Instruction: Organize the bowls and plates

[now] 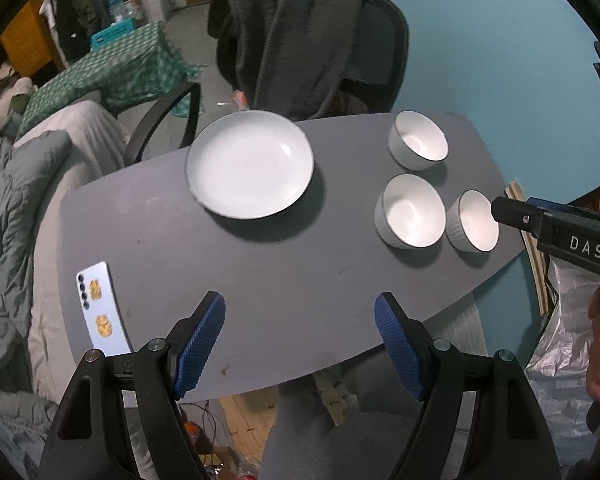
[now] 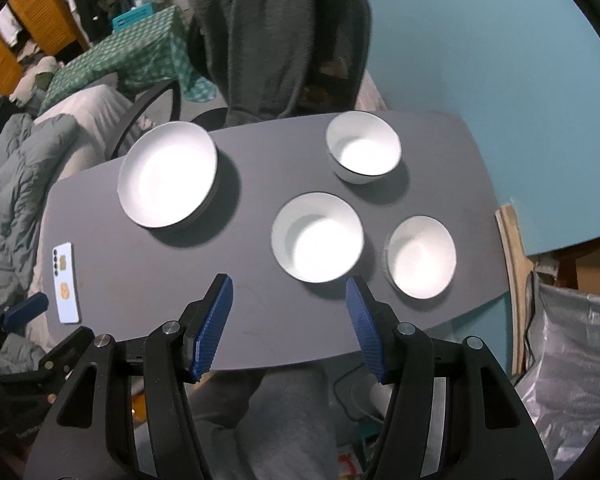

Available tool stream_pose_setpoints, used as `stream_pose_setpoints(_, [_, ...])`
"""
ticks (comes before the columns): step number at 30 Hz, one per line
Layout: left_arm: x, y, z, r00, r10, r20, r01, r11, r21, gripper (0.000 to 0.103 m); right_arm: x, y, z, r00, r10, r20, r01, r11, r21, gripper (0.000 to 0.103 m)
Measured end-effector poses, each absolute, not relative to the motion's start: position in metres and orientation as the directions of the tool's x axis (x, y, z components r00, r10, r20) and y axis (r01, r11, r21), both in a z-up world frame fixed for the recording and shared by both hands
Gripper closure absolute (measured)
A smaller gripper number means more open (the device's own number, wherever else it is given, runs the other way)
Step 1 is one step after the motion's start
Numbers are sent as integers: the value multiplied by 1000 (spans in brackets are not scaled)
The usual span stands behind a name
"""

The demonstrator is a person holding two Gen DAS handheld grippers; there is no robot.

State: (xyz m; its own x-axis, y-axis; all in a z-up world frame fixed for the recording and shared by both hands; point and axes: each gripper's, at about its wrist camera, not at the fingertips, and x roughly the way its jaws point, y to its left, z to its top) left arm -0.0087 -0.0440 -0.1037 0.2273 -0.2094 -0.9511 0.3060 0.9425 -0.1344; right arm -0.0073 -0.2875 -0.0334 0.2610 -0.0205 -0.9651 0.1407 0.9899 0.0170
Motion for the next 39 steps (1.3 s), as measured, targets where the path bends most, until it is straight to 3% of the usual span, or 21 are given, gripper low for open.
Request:
stream_pose_setpoints(18, [32, -140, -133, 154, -178, -972, 332, 936, -119, 23, 16, -383, -57, 219, 38, -975, 159, 984, 74, 45])
stream_pose_setpoints(30, [57, -173, -194, 76, -117, -990, 230, 968, -97, 23, 64, -411, -119, 166, 166, -972, -42, 986, 162, 45])
stream_pose_setpoints(39, [56, -178, -215, 72, -66, -995, 152, 987, -55, 23, 79, -402, -155, 100, 182, -978, -171, 972, 164, 45])
